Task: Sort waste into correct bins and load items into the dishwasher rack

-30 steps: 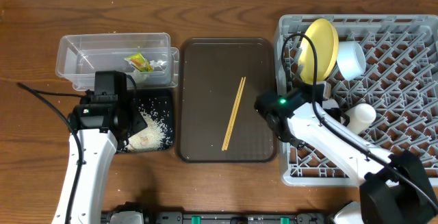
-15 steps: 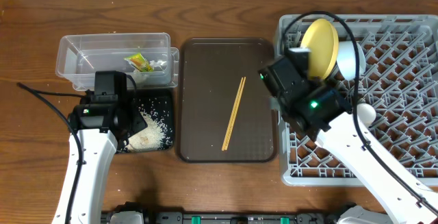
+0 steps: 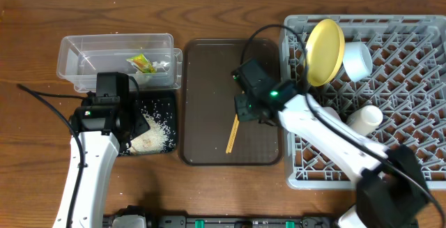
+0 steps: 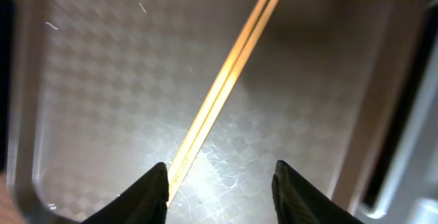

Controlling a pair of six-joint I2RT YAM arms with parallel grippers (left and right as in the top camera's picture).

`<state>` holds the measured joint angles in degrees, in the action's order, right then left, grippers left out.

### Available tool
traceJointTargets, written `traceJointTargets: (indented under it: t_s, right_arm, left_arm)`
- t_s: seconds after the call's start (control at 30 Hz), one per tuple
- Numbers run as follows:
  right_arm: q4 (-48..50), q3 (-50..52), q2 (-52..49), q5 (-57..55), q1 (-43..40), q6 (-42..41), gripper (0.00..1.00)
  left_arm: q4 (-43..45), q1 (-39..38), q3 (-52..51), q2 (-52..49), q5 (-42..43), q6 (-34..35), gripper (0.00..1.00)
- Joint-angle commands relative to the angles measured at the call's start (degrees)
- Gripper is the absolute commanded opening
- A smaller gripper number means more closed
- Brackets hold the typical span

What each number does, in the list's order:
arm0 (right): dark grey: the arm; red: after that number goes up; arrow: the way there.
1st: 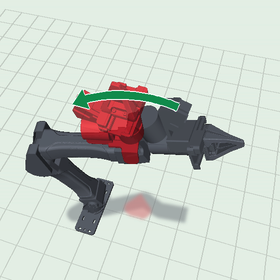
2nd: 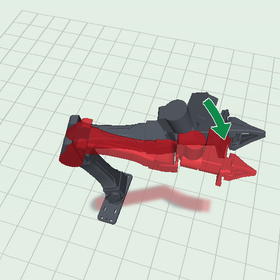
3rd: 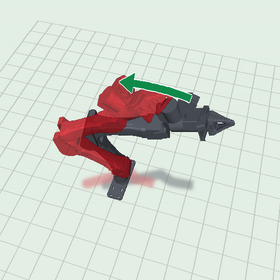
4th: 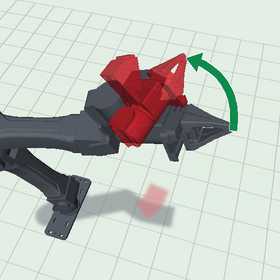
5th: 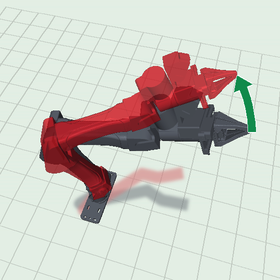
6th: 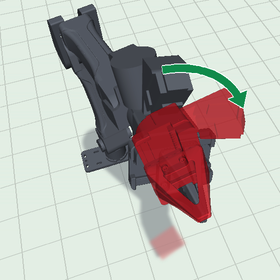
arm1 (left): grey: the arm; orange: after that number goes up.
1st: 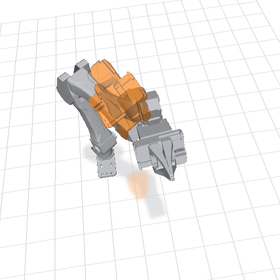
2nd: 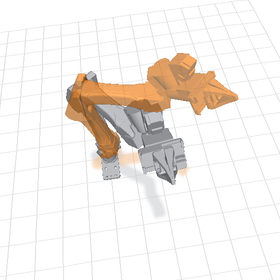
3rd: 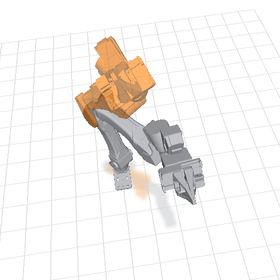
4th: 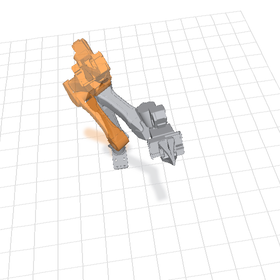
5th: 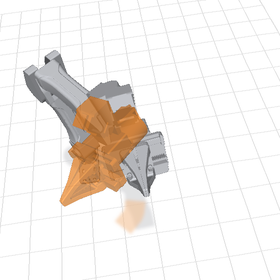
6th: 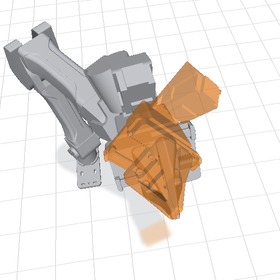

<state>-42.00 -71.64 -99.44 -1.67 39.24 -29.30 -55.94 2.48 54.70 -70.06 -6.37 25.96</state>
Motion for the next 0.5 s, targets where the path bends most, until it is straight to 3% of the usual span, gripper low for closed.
traceJointTargets:
  t_s: [0.0,0.47]
  right_arm:
    - [0.13,-0.46,-4.02,1.01,0.33,-5.68,0.43]
    - [3.63,-0.46,-12.44,-2.99,0.59,-9.07,0.42]
  left_arm:
    - [-0.13,0.24,0.94,0.52,-0.11,0.9,0.63]
    - [-0.13,0.24,0.94,0.5,-0.11,0.92,0.63]
